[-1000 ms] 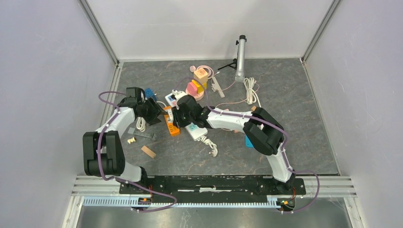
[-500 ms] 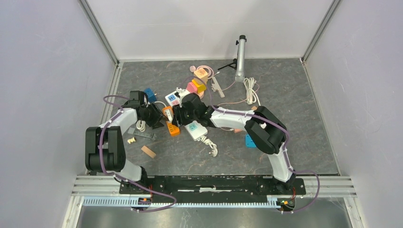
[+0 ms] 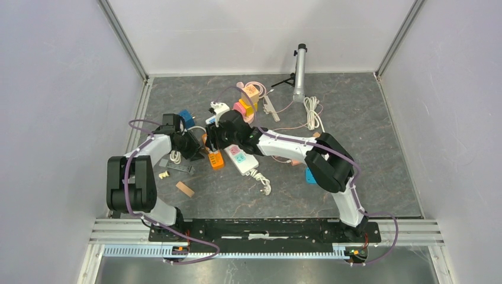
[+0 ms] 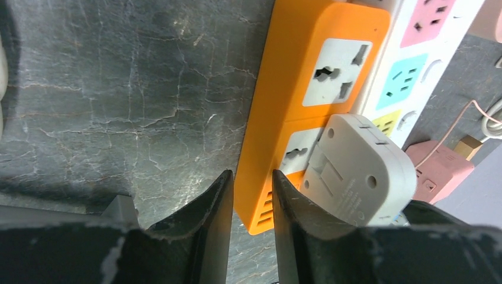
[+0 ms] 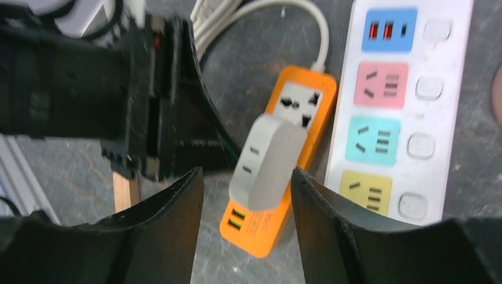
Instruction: Pull the plug off the socket
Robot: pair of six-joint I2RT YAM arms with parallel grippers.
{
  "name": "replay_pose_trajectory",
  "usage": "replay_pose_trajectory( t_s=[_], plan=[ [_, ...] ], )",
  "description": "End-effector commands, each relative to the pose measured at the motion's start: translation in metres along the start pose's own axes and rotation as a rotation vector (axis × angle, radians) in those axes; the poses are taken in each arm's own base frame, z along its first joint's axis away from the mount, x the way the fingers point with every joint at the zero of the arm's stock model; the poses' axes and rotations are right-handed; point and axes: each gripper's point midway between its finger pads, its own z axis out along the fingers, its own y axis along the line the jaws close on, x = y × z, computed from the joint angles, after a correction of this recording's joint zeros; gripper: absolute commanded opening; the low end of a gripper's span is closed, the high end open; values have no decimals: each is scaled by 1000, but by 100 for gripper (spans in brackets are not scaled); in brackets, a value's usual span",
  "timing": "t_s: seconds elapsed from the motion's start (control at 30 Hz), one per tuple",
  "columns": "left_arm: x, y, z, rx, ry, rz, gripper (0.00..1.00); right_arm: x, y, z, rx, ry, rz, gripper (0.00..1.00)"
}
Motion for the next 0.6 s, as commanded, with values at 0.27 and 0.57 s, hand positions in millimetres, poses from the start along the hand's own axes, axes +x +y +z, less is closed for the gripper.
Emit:
replay_pose_trajectory(
  t_s=[0.27, 0.57],
  plan=[
    [2, 5, 7, -24, 21, -11, 35, -9, -13, 20, 138, 36, -94, 58],
    [5, 12, 7, -55, 23, -11, 34, -4, -21, 14, 116, 55, -34, 34]
  ],
)
